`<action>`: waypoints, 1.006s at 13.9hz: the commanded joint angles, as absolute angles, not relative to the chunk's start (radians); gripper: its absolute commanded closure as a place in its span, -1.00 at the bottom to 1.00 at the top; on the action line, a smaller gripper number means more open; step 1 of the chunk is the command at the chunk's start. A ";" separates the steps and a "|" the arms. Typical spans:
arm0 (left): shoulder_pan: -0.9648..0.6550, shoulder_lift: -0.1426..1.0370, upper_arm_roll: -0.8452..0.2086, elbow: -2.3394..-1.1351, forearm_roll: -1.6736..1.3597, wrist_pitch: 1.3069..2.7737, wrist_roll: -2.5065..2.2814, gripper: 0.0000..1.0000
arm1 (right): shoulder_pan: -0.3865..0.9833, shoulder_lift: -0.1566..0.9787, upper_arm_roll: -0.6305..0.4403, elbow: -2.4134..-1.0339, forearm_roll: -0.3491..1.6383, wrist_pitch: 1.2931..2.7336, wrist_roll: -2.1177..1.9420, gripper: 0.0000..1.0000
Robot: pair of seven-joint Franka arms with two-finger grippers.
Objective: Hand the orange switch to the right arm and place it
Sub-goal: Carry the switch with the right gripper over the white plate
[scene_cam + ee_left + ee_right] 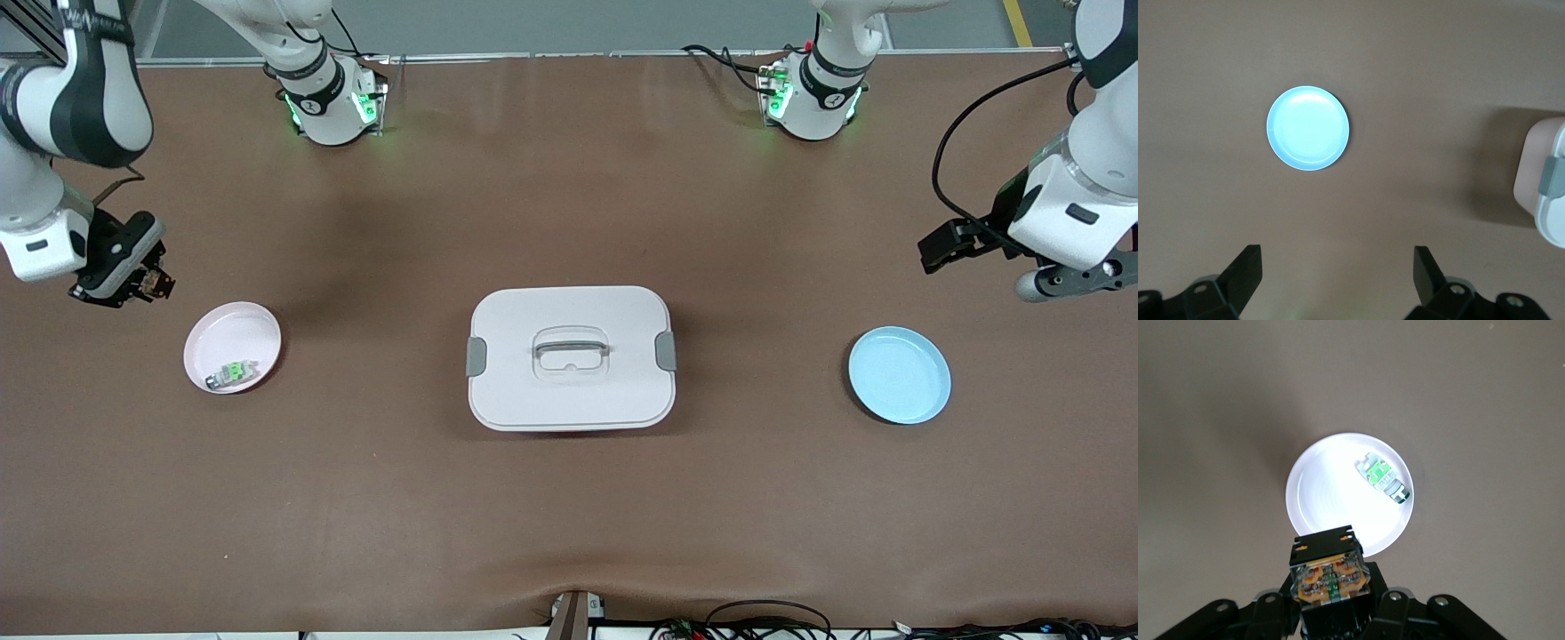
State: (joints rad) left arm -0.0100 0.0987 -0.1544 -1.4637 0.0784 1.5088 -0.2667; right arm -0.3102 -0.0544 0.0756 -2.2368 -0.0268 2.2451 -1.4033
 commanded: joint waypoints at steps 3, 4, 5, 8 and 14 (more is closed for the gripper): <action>-0.031 -0.003 -0.123 -1.563 0.040 1.522 -0.213 -1.00 | -0.348 0.063 0.095 -2.230 -0.037 2.339 -1.462 1.00; -0.032 -0.008 -0.120 -1.566 0.040 1.522 -0.207 -1.00 | -0.348 0.090 0.095 -2.230 -0.038 2.351 -1.462 1.00; -0.031 -0.011 -0.112 -1.572 0.040 1.523 -0.168 -1.00 | -0.350 0.119 0.094 -2.230 -0.041 2.374 -1.463 1.00; -0.029 -0.026 -0.103 -1.588 0.038 1.526 -0.112 -1.00 | -0.350 0.193 0.094 -2.229 -0.044 2.447 -1.524 0.99; -0.020 -0.048 -0.103 -1.600 0.037 1.528 -0.086 -1.00 | -0.348 0.248 0.094 -2.252 -0.046 2.500 -1.658 0.99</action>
